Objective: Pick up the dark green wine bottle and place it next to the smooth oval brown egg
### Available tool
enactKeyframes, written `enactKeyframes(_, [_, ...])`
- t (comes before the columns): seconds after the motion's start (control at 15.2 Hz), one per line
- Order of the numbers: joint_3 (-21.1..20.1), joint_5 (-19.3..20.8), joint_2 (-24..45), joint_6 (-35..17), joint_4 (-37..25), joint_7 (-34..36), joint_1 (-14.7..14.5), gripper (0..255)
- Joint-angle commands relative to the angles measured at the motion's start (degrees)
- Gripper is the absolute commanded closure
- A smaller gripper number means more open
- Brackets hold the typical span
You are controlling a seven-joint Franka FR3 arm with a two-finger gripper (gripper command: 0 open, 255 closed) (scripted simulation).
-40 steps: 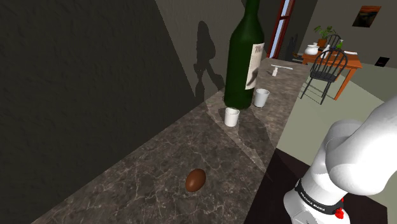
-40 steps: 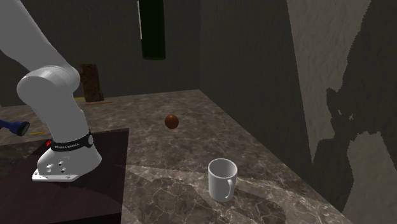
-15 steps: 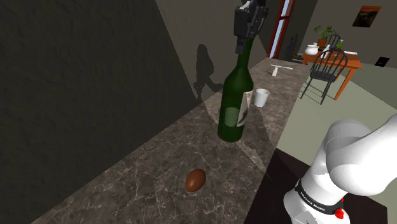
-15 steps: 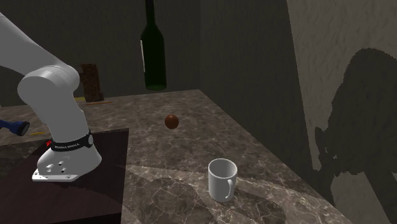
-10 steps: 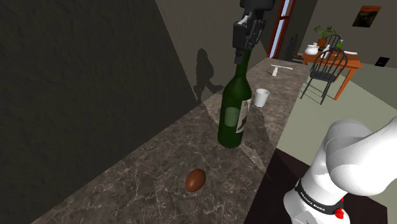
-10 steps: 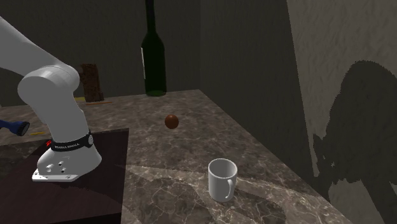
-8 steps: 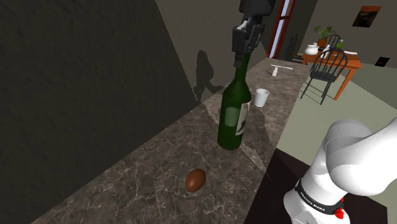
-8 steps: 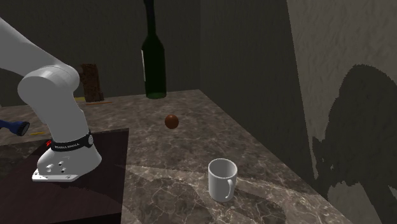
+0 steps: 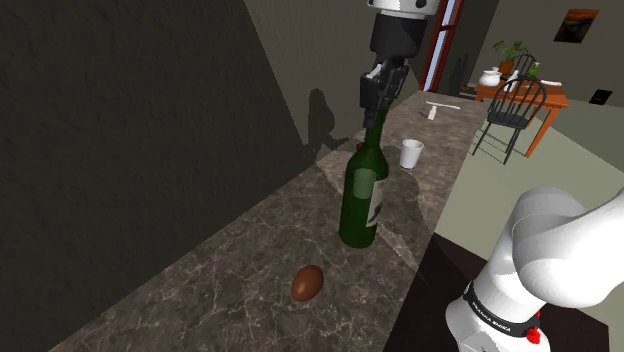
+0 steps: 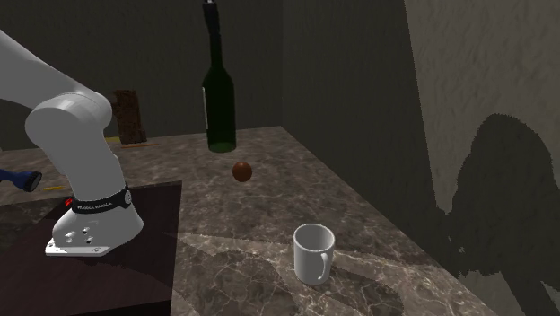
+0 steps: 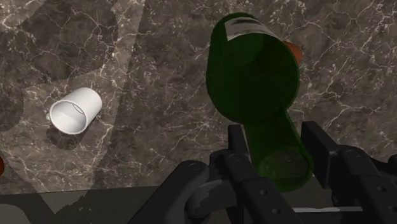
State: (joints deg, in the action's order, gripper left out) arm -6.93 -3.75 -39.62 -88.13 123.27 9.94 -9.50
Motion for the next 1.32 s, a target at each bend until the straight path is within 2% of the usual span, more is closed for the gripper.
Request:
enactKeyframes(0.0, [0.0,-0.1,-0.7,-1.4,2.1,-0.1,-0.1,255])
enactKeyframes(1.25, [-0.8,-1.0,-3.9,-15.0,18.9,-0.2,-0.6,255])
